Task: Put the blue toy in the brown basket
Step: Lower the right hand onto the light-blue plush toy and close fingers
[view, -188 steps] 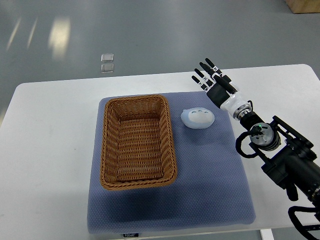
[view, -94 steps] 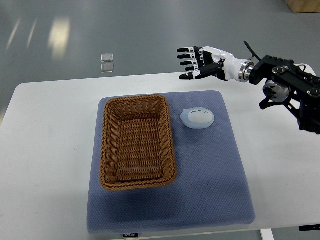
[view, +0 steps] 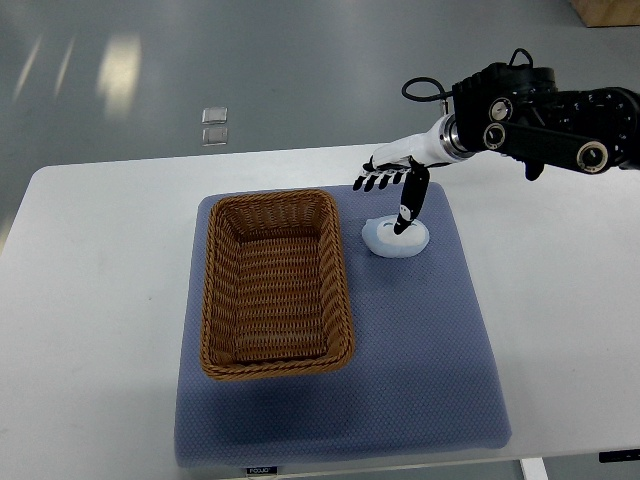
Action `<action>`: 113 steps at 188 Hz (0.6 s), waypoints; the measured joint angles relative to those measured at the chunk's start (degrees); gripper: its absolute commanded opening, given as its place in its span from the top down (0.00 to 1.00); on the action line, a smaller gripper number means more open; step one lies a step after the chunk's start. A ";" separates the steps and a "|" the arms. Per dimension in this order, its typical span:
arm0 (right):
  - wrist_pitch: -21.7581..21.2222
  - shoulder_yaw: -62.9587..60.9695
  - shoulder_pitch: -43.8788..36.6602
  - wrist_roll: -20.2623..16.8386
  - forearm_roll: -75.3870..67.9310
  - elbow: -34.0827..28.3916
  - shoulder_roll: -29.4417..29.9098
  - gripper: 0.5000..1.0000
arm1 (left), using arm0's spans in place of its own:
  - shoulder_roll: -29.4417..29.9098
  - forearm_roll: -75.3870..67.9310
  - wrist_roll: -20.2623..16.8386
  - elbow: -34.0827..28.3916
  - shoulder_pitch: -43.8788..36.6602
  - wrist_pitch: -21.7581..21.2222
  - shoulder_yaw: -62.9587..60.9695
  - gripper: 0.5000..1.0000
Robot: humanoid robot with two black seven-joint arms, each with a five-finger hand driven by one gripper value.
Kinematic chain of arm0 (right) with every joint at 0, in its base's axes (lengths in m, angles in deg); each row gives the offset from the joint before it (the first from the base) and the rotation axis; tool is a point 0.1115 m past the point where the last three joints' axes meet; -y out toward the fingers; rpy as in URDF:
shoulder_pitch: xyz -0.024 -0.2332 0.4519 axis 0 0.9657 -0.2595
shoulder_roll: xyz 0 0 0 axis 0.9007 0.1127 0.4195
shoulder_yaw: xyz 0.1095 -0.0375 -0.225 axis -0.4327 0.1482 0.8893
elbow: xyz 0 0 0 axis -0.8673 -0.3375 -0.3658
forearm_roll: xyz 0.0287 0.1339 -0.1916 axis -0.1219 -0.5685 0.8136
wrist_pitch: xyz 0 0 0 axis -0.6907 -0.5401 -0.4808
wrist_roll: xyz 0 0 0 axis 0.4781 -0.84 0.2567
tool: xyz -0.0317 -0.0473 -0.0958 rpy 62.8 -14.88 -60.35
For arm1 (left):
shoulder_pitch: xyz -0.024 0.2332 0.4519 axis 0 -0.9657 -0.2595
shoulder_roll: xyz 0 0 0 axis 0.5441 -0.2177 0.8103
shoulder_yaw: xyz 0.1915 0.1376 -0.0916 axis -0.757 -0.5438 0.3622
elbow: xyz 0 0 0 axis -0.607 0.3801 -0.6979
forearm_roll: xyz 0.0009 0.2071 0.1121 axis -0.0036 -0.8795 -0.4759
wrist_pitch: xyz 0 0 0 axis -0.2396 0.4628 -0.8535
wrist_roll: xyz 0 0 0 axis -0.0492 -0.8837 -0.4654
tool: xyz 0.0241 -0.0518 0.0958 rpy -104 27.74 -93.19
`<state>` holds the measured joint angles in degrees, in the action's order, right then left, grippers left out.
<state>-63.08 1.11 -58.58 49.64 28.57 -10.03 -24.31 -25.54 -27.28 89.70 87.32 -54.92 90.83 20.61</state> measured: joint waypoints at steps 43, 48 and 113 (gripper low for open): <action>4.57 0.14 4.50 0.11 2.28 0.00 0.33 0.20 | 0.00 0.00 0.00 -0.11 0.00 0.00 0.16 0.00; 4.83 0.15 5.05 0.15 2.79 0.11 0.46 0.20 | 0.00 0.00 0.00 -0.16 0.00 0.00 0.17 0.00; 9.05 0.32 9.45 0.24 7.83 3.36 3.39 0.44 | 0.00 0.00 0.02 -0.58 0.00 -0.03 0.17 0.00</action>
<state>-54.03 1.43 -49.13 49.89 36.40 -6.67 -20.91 -25.54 -27.28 89.72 86.75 -54.93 90.80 20.78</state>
